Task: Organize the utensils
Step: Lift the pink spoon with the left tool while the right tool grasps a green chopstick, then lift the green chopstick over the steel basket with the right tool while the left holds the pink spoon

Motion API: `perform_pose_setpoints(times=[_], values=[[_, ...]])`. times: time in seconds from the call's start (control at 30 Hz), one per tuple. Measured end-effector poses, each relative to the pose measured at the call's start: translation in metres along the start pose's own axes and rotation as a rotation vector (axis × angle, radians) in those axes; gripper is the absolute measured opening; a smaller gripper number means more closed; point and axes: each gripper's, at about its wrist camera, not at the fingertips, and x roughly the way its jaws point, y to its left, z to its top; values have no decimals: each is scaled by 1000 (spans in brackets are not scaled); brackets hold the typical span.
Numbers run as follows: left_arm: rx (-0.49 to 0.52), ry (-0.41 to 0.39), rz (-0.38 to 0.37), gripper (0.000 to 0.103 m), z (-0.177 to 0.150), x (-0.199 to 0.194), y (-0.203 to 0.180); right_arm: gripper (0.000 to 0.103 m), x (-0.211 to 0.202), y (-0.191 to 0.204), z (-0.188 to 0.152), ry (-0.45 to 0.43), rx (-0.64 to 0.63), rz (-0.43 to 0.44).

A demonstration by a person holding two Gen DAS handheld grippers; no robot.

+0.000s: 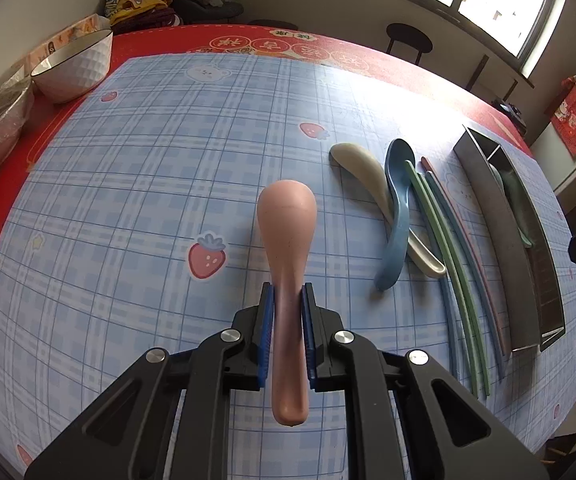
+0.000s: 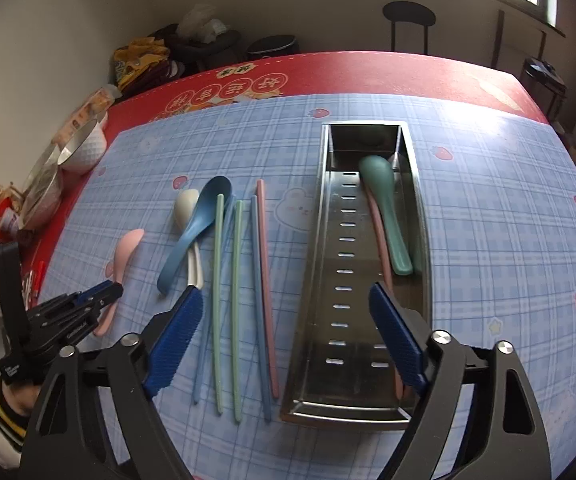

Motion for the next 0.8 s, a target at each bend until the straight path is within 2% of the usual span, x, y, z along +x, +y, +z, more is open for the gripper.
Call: perform_pose_setpoints(times=[0.03, 0.13, 0.2, 0.27, 0.37, 0.53, 0.6, 0.8], values=[[-4, -6, -6, 13, 0, -4, 2, 74, 2, 7, 1, 3, -19, 6], [-11, -25, -17, 13, -2, -14, 9, 54, 13, 29, 2, 34, -84, 26], [-16, -37, -22, 13, -2, -20, 14, 34, 22, 42, 1, 63, -121, 37], [-21, -45, -27, 13, -3, -26, 19, 24, 34, 51, 0, 100, -125, 73], [-26, -60, -29, 13, -3, -33, 27, 13, 52, 63, -4, 146, -146, 80], [-26, -71, -44, 13, -4, -39, 36, 9, 82, 67, -12, 210, -133, 24], [-26, -74, -51, 13, -4, -40, 40, 9, 89, 66, -14, 217, -124, -12], [-25, -72, -57, 13, -4, -41, 48, 8, 98, 60, -13, 206, -82, -28]])
